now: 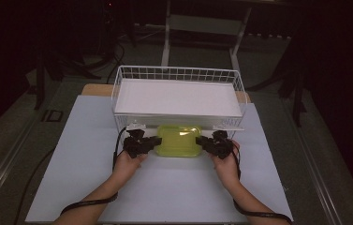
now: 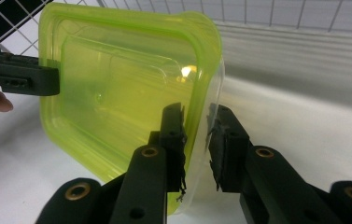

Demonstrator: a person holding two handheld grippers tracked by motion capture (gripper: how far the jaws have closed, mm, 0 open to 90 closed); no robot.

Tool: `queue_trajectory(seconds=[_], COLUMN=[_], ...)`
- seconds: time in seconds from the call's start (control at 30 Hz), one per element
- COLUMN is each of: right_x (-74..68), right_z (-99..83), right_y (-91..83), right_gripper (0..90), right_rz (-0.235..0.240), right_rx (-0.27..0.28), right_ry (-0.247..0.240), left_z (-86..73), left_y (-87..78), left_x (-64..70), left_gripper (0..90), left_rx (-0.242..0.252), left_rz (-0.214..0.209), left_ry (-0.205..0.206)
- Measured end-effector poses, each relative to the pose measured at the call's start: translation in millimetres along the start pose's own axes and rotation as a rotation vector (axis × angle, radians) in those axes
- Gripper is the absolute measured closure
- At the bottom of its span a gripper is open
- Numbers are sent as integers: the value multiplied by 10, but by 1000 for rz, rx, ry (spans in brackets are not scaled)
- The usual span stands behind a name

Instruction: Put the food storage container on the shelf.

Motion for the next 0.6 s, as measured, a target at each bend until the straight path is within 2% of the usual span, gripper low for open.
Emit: queue_trajectory(seconds=[0.07, 0.17, 0.2, 0.33, 0.4, 0.5, 0.53, 0.6], right_x=[14, 35, 48, 66, 65, 80, 92, 100], right_z=[24, 56, 68, 95, 100, 116, 123, 125], right_y=[12, 36, 49, 93, 120, 150, 167, 171], right_gripper=[748, 728, 720, 673, 639, 613, 607, 604], right_rz=[-17, -42, -53, -79, -83, -97, -86, -89], right_rx=[12, 24, 28, 31, 31, 37, 39, 39], right_ry=[0, -1, -2, -6, -2, -24, -2, 6], left_z=[11, 40, 57, 78, 81, 92, 101, 101], left_y=[6, 22, 35, 69, 81, 109, 117, 130], left_x=[-15, -38, -54, -85, -89, -102, -111, -115], left_gripper=[763, 735, 722, 673, 639, 599, 589, 565], left_rx=[9, 29, 43, 59, 61, 69, 76, 71], left_rz=[-2, 16, 41, 65, 67, 79, 92, 80], left_ry=[-2, 4, 23, 52, 54, 54, 66, 64])
Point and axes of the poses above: each handheld gripper's, and its own axes: y roughly forward along the jaws, z roughly out of its top, x roughly to its right, the point moved 9 cm from there along y, roughly forward along the jaws, and after that the axes turned 2 degrees about -x, right-handed, at the moved point
